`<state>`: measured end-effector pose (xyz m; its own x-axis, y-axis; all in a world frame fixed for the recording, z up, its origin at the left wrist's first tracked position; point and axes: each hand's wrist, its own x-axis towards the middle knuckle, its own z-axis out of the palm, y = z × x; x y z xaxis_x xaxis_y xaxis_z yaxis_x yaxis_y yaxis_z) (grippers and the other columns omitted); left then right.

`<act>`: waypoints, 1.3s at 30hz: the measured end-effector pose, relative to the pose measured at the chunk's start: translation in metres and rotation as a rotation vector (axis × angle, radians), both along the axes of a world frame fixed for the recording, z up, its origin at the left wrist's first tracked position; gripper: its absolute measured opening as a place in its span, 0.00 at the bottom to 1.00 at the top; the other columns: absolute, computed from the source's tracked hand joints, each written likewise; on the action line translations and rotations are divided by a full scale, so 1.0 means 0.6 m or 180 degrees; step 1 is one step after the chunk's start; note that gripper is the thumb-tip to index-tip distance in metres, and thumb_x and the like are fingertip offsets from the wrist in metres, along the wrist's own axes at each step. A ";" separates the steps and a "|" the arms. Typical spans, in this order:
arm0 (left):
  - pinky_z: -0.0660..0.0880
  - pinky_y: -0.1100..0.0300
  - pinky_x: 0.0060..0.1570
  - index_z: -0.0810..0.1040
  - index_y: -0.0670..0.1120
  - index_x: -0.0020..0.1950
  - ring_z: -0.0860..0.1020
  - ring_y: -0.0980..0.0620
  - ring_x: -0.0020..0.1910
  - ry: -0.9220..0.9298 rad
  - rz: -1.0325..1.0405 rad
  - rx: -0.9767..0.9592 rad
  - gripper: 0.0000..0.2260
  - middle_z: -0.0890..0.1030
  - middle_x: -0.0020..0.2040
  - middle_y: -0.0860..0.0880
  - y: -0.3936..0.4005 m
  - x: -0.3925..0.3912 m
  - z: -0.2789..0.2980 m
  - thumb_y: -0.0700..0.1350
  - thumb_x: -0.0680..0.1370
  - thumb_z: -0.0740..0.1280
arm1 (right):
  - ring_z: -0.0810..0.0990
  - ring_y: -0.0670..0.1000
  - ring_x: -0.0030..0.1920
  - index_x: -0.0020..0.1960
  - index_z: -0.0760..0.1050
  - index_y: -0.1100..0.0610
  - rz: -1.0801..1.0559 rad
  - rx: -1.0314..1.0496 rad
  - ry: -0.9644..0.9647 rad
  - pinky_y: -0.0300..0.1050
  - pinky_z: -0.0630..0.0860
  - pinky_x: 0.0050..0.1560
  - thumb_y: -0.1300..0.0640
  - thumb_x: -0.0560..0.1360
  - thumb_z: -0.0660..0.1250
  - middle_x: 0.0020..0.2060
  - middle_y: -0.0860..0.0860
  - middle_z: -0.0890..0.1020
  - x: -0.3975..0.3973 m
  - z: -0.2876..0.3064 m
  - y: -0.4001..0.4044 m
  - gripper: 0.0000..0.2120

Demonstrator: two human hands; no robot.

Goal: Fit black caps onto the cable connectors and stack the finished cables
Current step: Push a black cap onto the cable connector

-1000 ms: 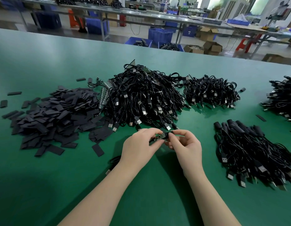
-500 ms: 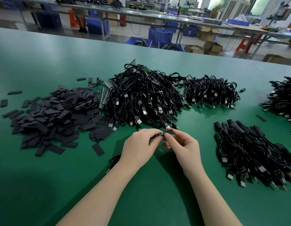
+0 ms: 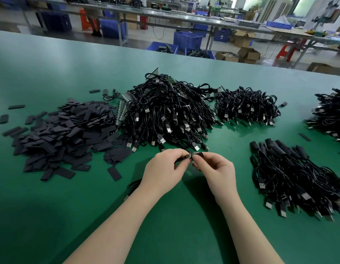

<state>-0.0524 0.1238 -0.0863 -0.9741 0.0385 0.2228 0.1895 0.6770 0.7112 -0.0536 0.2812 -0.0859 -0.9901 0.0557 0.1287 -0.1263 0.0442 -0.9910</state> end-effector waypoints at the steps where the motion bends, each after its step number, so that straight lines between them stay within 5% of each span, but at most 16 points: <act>1: 0.74 0.64 0.40 0.79 0.61 0.54 0.76 0.62 0.46 -0.0011 0.0014 0.0046 0.07 0.79 0.46 0.63 0.000 0.000 0.000 0.55 0.78 0.65 | 0.85 0.46 0.41 0.41 0.85 0.45 0.0009 0.0020 0.0003 0.36 0.79 0.44 0.61 0.74 0.74 0.38 0.49 0.87 0.000 0.000 0.001 0.11; 5: 0.77 0.62 0.49 0.77 0.64 0.61 0.77 0.63 0.51 -0.0042 -0.0002 0.0191 0.13 0.79 0.55 0.63 -0.001 0.005 0.002 0.59 0.77 0.66 | 0.85 0.47 0.41 0.42 0.85 0.48 -0.0064 -0.0125 -0.0060 0.39 0.81 0.47 0.60 0.74 0.74 0.39 0.51 0.87 0.000 0.001 0.004 0.08; 13: 0.77 0.62 0.46 0.79 0.61 0.60 0.75 0.64 0.46 0.0068 0.0025 0.0054 0.11 0.79 0.55 0.62 0.002 0.009 0.008 0.58 0.79 0.64 | 0.86 0.51 0.46 0.41 0.85 0.48 -0.0180 -0.0813 -0.0066 0.38 0.80 0.45 0.50 0.68 0.74 0.41 0.53 0.87 0.004 0.012 0.007 0.04; 21: 0.77 0.59 0.46 0.79 0.60 0.59 0.76 0.61 0.49 0.0111 -0.0106 -0.0072 0.10 0.80 0.53 0.60 0.002 0.010 0.009 0.55 0.79 0.64 | 0.85 0.49 0.43 0.41 0.84 0.51 -0.0119 -0.0384 0.0120 0.39 0.81 0.47 0.65 0.74 0.73 0.40 0.52 0.87 0.007 0.009 0.002 0.09; 39: 0.78 0.53 0.47 0.79 0.59 0.59 0.78 0.60 0.49 0.0022 -0.0068 0.0099 0.10 0.81 0.52 0.59 0.003 0.011 0.012 0.54 0.80 0.64 | 0.86 0.50 0.47 0.44 0.83 0.56 -0.0393 -0.0445 0.0261 0.36 0.80 0.48 0.66 0.73 0.73 0.43 0.51 0.87 0.006 0.006 -0.001 0.06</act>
<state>-0.0458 0.1254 -0.0789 -0.9716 0.0524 0.2309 0.2086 0.6504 0.7304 -0.0501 0.2806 -0.0822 -0.9612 0.1990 0.1911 -0.2090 -0.0730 -0.9752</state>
